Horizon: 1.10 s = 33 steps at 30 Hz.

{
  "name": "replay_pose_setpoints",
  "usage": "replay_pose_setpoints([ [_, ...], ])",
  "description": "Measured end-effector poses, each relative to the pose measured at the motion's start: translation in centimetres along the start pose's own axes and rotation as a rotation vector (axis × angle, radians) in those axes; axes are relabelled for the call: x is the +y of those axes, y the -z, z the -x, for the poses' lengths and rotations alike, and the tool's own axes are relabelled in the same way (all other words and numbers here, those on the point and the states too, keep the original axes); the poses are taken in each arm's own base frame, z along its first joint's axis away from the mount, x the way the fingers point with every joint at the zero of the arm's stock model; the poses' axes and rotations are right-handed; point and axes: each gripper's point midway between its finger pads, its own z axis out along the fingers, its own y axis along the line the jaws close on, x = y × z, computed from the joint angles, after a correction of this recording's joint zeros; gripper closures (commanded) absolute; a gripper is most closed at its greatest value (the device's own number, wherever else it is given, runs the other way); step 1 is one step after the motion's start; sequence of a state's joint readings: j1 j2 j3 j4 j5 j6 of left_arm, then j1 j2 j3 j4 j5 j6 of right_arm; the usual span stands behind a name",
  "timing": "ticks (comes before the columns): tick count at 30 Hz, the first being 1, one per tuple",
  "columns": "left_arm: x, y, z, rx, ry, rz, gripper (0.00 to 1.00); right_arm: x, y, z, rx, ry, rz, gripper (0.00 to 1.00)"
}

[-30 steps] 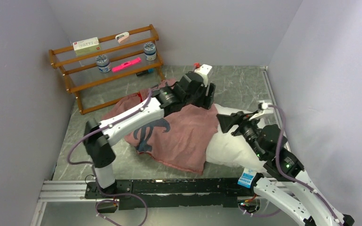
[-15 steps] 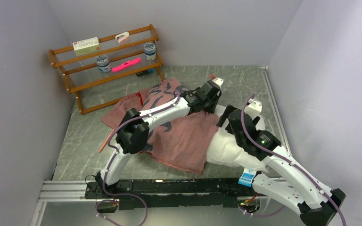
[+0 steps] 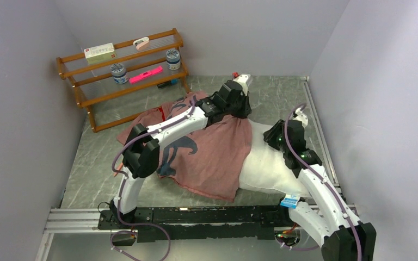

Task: Put the pillow into the pillowcase

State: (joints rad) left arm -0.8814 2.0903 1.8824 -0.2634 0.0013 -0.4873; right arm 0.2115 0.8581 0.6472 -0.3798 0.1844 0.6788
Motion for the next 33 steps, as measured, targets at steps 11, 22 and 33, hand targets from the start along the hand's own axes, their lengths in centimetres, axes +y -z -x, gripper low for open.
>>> replay_pose_setpoints([
  [11, -6.3, 2.7, 5.9, -0.155, 0.145, -0.296, 0.95, 8.0, 1.5, 1.2, -0.061, -0.052, 0.467, 1.0],
  [22, -8.8, 3.6, 7.5, -0.186, 0.229, -0.429, 0.95, 9.3, 2.2, 4.7, -0.145, -0.234, 0.468, 0.53],
  [33, -7.8, 2.7, 6.0, -0.173, 0.21, -0.402, 0.95, 2.3, 1.3, 6.1, -0.071, -0.262, -0.125, 0.04],
])
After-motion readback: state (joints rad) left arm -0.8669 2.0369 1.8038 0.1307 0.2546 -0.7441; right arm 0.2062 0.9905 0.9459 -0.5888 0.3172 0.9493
